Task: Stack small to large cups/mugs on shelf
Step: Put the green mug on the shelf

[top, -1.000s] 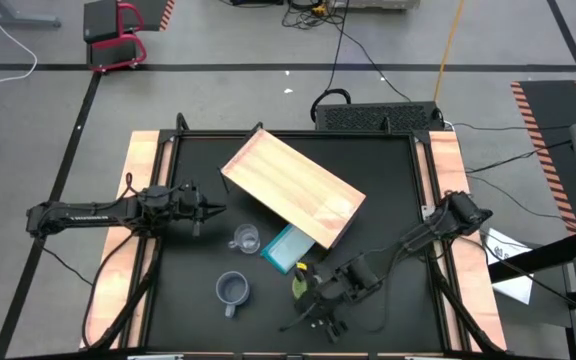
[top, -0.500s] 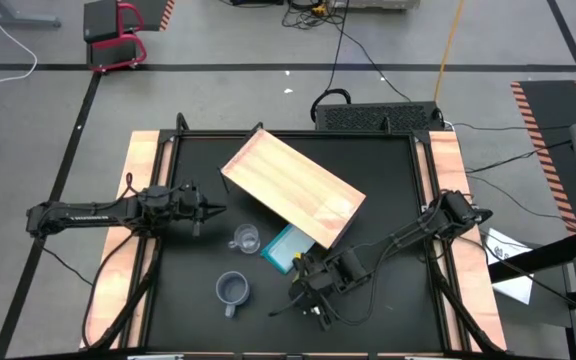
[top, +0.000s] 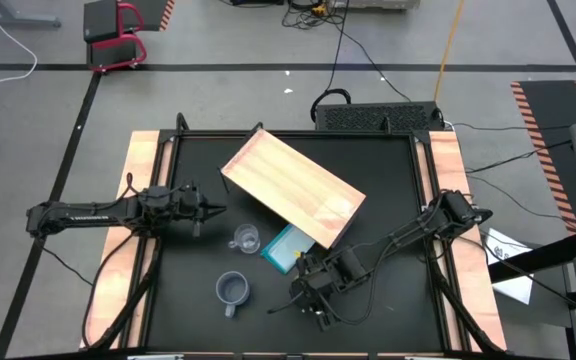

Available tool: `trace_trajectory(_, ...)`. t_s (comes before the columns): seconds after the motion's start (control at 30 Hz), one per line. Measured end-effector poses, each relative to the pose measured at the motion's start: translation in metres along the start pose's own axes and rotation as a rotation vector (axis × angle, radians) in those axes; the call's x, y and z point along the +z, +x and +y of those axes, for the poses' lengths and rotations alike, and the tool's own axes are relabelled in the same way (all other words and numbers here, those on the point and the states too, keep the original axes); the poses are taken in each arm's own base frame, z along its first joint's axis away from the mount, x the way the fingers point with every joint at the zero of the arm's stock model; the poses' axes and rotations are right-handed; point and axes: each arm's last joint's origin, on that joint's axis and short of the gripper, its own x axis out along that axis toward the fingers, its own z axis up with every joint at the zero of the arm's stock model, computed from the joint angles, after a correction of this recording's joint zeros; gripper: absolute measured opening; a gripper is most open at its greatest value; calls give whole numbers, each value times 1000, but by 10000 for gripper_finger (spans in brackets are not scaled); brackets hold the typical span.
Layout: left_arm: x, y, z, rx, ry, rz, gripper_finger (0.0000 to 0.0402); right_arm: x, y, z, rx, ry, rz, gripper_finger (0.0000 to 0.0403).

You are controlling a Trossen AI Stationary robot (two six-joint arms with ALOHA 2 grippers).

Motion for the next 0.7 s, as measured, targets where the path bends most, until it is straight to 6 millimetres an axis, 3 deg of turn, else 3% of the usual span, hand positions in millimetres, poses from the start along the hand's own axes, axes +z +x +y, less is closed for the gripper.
trace_trajectory(0.27, 0, 0, 0, 0, -1, 0, 31, 0, 0, -2, -2, 31, 5, 125)
trace_trajectory(0.7, 0, 0, 0, -1, -2, 0, 31, -1, 3, -3, -12, 24, 19, 130)
